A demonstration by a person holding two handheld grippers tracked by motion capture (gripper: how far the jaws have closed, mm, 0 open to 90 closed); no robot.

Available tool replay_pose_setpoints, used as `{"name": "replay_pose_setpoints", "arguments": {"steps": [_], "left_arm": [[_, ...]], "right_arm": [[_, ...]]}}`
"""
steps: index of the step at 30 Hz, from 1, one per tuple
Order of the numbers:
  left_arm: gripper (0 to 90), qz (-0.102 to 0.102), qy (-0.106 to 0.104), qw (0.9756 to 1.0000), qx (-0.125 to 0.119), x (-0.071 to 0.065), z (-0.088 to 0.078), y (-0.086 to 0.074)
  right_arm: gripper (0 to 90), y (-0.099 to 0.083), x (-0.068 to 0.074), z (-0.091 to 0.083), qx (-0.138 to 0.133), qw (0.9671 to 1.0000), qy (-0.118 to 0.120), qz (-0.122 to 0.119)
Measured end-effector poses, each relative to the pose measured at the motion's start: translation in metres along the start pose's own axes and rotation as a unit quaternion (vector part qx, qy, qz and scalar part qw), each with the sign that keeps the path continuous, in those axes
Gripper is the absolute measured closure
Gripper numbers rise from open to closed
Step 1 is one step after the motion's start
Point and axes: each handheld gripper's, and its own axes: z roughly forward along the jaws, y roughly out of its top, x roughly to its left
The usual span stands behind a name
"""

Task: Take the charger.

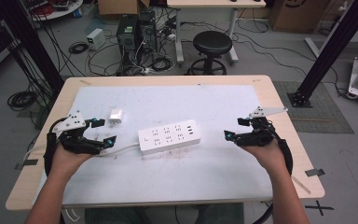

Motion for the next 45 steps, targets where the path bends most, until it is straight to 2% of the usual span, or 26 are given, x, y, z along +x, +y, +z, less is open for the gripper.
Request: {"name": "replay_pose_setpoints", "arguments": {"steps": [6, 9, 11, 15, 18, 21, 22, 23, 24, 25, 27, 32, 34, 36, 37, 38, 39, 41, 43, 44, 45], "left_arm": [[16.6, -0.006, 0.018, 0.9998, 0.008, 0.0, 0.004, 0.001], [16.6, -0.002, 0.022, 0.9997, 0.012, 0.0, 0.005, 0.002], [16.6, -0.004, 0.026, 0.9996, 0.013, -0.001, 0.006, 0.001], [16.6, 0.002, 0.028, 0.9994, 0.021, -0.001, 0.008, 0.001], [16.6, -0.008, 0.03, 0.9993, 0.019, 0.001, 0.007, 0.001], [16.6, -0.026, 0.042, 0.9987, 0.015, 0.006, 0.007, 0.001], [16.6, -0.026, 0.042, 0.9987, 0.015, 0.006, 0.007, 0.001], [16.6, -0.034, 0.053, 0.9978, 0.02, 0.009, 0.008, 0.001], [16.6, -0.034, 0.053, 0.9978, 0.02, 0.009, 0.008, 0.001], [16.6, -0.043, 0.062, 0.9968, 0.027, 0.013, 0.012, 0.001], [16.5, -0.041, 0.07, 0.996, 0.039, 0.017, 0.018, 0.001], [16.5, -0.052, 0.087, 0.993, 0.06, 0.024, 0.038, 0.005], [16.5, -0.065, 0.09, 0.9921, 0.06, 0.028, 0.047, 0.005], [16.5, -0.065, 0.09, 0.9921, 0.06, 0.028, 0.047, 0.005], [16.5, -0.065, 0.102, 0.9889, 0.086, 0.035, 0.058, 0.005], [16.5, -0.068, 0.105, 0.9879, 0.092, 0.037, 0.061, 0.006], [16.5, -0.068, 0.105, 0.9879, 0.092, 0.037, 0.061, 0.006], [16.5, -0.091, 0.118, 0.9859, 0.076, 0.046, 0.067, 0.007], [16.5, -0.117, 0.128, 0.9816, 0.081, 0.054, 0.071, 0.003], [16.5, -0.117, 0.128, 0.9816, 0.081, 0.054, 0.071, 0.003], [16.5, -0.13, 0.138, 0.9777, 0.09, 0.062, 0.075, -0.002]], "right_arm": [[17.3, 0.002, -0.009, 0.007, 0.009, 0.9999, 0.01, 0.004], [17.3, 0.002, -0.016, 0.008, 0.012, 0.9997, 0.017, 0.01], [17.3, 0.001, -0.017, 0.007, 0.011, 0.9998, 0.011, 0.014], [17.3, 0.0, -0.013, 0.002, 0.005, 1.0, 0.004, 0.006], [17.3, 0.0, -0.011, 0.001, 0.002, 1.0, 0.0, 0.006], [17.3, 0.001, -0.01, 0.0, 0.002, 0.9999, -0.001, 0.01], [17.3, 0.001, -0.01, 0.0, 0.002, 0.9999, -0.001, 0.01], [17.3, 0.002, -0.01, 0.001, 0.003, 1.0, -0.001, 0.007], [17.3, 0.002, -0.01, 0.001, 0.003, 1.0, -0.001, 0.007], [17.3, 0.002, -0.008, 0.001, 0.005, 1.0, 0.0, 0.004], [17.3, 0.003, -0.003, 0.003, 0.008, 0.9999, 0.001, -0.007], [17.3, 0.002, -0.003, 0.002, 0.009, 0.9999, -0.003, -0.007], [17.3, 0.002, -0.003, 0.001, 0.008, 1.0, -0.002, -0.004], [17.3, 0.002, -0.003, 0.0, 0.008, 1.0, -0.004, -0.004], [17.3, 0.002, -0.003, 0.0, 0.008, 1.0, -0.004, -0.004], [17.3, 0.002, -0.004, -0.002, 0.008, 0.9999, -0.006, -0.003], [17.3, 0.002, -0.004, -0.002, 0.008, 0.9999, -0.006, -0.003], [17.3, 0.003, -0.004, -0.003, 0.009, 0.9999, -0.007, -0.003], [17.3, 0.003, -0.005, -0.003, 0.01, 0.9999, -0.008, -0.003], [17.3, 0.003, -0.005, -0.003, 0.01, 0.9999, -0.008, -0.003], [17.3, 0.003, -0.005, -0.002, 0.01, 0.9999, -0.008, -0.001]]}}
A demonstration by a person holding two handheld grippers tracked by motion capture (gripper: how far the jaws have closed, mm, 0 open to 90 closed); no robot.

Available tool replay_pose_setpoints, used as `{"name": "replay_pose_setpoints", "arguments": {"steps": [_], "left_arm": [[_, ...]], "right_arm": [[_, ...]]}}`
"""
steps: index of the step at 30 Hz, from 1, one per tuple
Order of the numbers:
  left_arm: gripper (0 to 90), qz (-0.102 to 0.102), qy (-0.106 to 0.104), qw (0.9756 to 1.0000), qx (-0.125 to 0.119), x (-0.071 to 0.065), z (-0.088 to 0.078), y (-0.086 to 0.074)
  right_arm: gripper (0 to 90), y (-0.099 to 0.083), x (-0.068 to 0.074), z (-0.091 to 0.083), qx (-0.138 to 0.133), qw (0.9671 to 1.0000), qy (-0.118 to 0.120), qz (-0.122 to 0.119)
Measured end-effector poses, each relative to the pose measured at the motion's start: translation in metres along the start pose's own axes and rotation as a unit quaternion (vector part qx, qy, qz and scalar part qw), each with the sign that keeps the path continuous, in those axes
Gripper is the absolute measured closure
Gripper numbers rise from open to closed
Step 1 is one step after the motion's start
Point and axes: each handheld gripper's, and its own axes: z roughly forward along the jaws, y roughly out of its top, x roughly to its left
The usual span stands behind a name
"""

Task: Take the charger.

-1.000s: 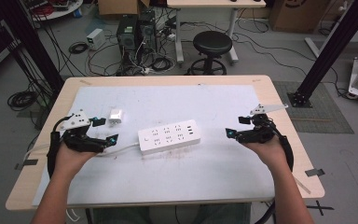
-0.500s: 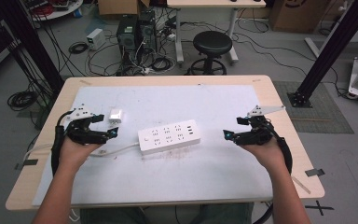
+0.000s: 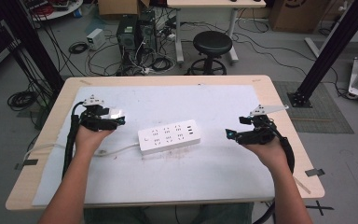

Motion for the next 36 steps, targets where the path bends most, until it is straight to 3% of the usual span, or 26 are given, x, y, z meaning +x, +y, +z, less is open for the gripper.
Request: {"name": "replay_pose_setpoints", "arguments": {"steps": [9, 16, 20, 36], "left_arm": [[16.5, -0.036, 0.015, 0.999, 0.022, 0.015, 0.025, -0.005], [16.7, -0.039, 0.022, 0.9986, 0.029, 0.019, 0.033, -0.008], [16.6, -0.05, 0.028, 0.998, 0.027, 0.022, 0.04, -0.011], [22.0, -0.051, 0.047, 0.9972, 0.027, 0.027, 0.053, -0.017]], "right_arm": [[17.3, 0.002, -0.001, 0.009, 0.012, 0.9999, -0.008, 0.002], [17.3, 0.003, 0.001, 0.014, 0.019, 0.9998, -0.008, 0.0], [17.3, 0.003, 0.001, 0.017, 0.024, 0.9997, -0.007, -0.002], [17.3, 0.002, 0.002, 0.015, 0.023, 0.9997, -0.01, -0.002]]}}
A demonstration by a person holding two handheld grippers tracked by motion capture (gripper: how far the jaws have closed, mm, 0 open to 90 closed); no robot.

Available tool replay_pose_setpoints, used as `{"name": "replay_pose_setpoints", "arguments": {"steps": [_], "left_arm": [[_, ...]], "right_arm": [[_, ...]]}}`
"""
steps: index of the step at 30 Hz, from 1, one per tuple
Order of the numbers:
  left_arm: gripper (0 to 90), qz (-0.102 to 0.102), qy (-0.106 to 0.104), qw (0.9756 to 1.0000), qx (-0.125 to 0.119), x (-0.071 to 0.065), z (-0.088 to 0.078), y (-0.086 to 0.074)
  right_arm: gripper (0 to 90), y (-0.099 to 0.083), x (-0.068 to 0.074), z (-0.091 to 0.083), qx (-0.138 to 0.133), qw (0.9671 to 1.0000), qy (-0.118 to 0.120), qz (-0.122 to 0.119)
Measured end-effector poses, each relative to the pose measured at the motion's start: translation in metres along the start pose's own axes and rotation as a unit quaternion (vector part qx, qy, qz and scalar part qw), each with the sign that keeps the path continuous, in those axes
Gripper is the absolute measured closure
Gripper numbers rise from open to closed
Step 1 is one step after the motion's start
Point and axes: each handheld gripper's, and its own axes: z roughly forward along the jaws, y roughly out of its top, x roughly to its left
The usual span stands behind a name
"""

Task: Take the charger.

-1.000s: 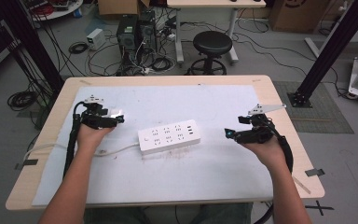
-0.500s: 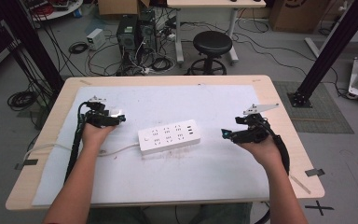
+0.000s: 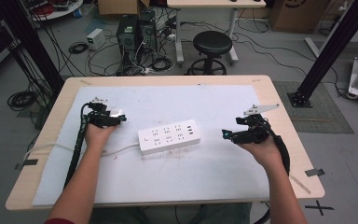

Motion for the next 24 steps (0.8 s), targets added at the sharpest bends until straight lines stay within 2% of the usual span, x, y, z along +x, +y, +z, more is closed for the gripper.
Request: {"name": "replay_pose_setpoints", "arguments": {"steps": [1, 3, 8, 9, 20, 21, 24], "left_arm": [[26.4, 0.002, 0.001, 1.0, -0.001, 0.0002, -0.0004, 0.0003], [28.2, 0.004, 0.005, 1.0, -0.004, -0.0004, -0.0008, 0.0006], [28.6, 0.004, 0.006, 1.0, -0.005, -0.0008, -0.0004, 0.0004], [29.9, 0.001, 0.005, 1.0, 0.002, -0.0008, -0.0004, 0.0002], [39.3, 0.007, 0.007, 1.0, 0.003, -0.0019, -0.0017, 0.0005], [41.6, 0.016, 0.013, 0.9998, 0.001, -0.0035, -0.002, 0.0008], [41.9, 0.019, 0.013, 0.9997, 0.002, -0.0035, -0.0021, 0.0007]], "right_arm": [[17.3, -0.0003, 0.0005, 0.0, 0.0, 1.0, 0.0, 0.0], [17.3, -0.0005, 0.0009, -0.0001, 0.001, 1.0, -0.001, 0.0], [17.3, -0.0006, 0.0006, -0.0008, 0.0, 1.0, 0.0, 0.0], [17.3, -0.001, 0.0, -0.0008, 0.0, 1.0, 0.0, 0.001], [17.3, -0.0029, -0.0005, -0.0021, -0.001, 1.0, 0.0, 0.004], [17.3, -0.0043, -0.0013, -0.0025, -0.002, 1.0, 0.001, 0.004], [17.3, -0.005, -0.0017, -0.0024, -0.002, 1.0, 0.002, 0.004]]}}
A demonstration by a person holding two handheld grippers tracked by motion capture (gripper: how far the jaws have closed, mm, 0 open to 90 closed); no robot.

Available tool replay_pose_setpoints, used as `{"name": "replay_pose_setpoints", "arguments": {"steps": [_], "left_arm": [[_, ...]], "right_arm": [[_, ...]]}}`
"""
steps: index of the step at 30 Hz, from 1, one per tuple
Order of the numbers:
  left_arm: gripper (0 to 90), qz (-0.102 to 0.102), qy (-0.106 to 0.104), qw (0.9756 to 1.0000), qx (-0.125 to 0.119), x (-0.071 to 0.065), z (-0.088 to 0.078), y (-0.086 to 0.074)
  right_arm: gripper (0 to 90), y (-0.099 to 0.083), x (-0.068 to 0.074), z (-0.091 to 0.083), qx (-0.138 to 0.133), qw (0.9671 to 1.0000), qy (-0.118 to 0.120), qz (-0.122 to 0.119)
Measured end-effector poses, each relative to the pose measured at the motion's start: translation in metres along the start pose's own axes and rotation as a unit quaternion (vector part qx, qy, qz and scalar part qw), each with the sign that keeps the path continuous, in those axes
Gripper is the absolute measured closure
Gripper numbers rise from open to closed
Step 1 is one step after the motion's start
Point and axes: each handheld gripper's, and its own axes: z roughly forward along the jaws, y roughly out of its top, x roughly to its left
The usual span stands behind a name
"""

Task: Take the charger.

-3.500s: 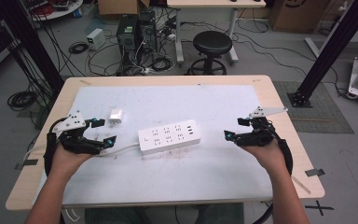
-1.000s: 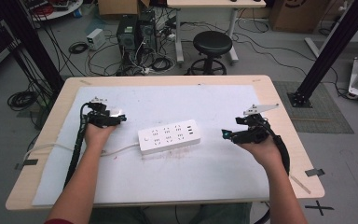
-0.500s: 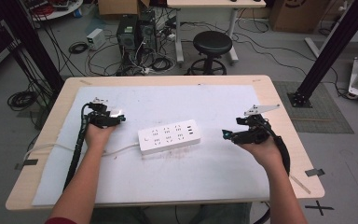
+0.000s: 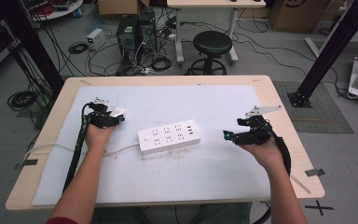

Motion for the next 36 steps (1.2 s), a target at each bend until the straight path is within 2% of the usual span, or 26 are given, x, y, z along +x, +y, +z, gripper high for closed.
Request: {"name": "replay_pose_setpoints", "arguments": {"steps": [5, 6, 9, 11, 13, 15, 19, 21, 22, 23, 24, 25, 27, 28, 32, 36], "left_arm": [[42.4, 0.007, 0.003, 1.0, -0.005, -0.001, -0.001, 0.0], [42.4, 0.005, -0.005, 0.9999, -0.008, 0.0, -0.002, 0.001], [42.6, 0.011, -0.008, 0.9999, -0.007, -0.002, -0.004, 0.002], [42.5, 0.011, -0.017, 0.9997, -0.011, -0.004, -0.008, 0.003], [42.6, 0.019, -0.023, 0.9995, -0.009, -0.005, -0.011, 0.004], [42.5, 0.031, -0.038, 0.9987, -0.016, -0.009, -0.019, 0.007], [42.6, 0.059, -0.062, 0.9956, -0.038, -0.016, -0.036, 0.012], [42.6, 0.059, -0.062, 0.9956, -0.038, -0.016, -0.036, 0.012], [42.6, 0.069, -0.08, 0.9927, -0.059, -0.021, -0.052, 0.017], [42.6, 0.069, -0.087, 0.9916, -0.066, -0.022, -0.058, 0.017], [42.5, 0.069, -0.087, 0.9916, -0.066, -0.022, -0.058, 0.017], [42.5, 0.074, -0.093, 0.9904, -0.07, -0.024, -0.065, 0.018], [42.5, 0.074, -0.093, 0.9904, -0.07, -0.024, -0.065, 0.018], [42.5, 0.091, -0.11, 0.9867, -0.077, -0.031, -0.085, 0.019], [42.5, 0.109, -0.132, 0.9815, -0.085, -0.04, -0.104, 0.019], [42.5, 0.127, -0.158, 0.9749, -0.093, -0.05, -0.123, 0.017]], "right_arm": [[17.3, 0.0, 0.0, 0.0, -0.003, 1.0, 0.002, 0.0], [17.3, 0.0, 0.0, 0.0, -0.003, 1.0, 0.002, 0.0], [17.3, 0.0, 0.0, 0.0, -0.001, 1.0, 0.001, 0.001], [17.3, 0.0, 0.0, 0.0, 0.0, 1.0, 0.002, 0.002], [17.3, 0.0, 0.001, 0.0, 0.0, 1.0, 0.002, 0.002], [17.3, 0.001, 0.001, 0.0, 0.0, 1.0, 0.005, 0.0], [17.3, 0.002, 0.003, -0.001, -0.003, 1.0, 0.007, -0.001], [17.3, 0.003, 0.003, 0.0, -0.004, 1.0, 0.007, -0.005], [17.3, 0.003, 0.003, 0.0, -0.004, 1.0, 0.007, -0.005], [17.3, 0.004, 0.004, -0.001, -0.003, 0.9999, 0.009, -0.006], [17.3, 0.004, 0.004, -0.001, -0.003, 0.9999, 0.009, -0.006], [17.3, 0.005, 0.005, -0.001, -0.003, 0.9999, 0.009, -0.006], [17.3, 0.005, 0.005, -0.001, -0.003, 0.9999, 0.012, -0.008], [17.3, 0.005, 0.005, -0.001, -0.003, 0.9999, 0.012, -0.008], [17.3, 0.009, 0.008, -0.004, -0.009, 0.9996, 0.02, -0.017], [17.3, 0.012, 0.011, -0.007, -0.014, 0.9994, 0.025, -0.02]]}}
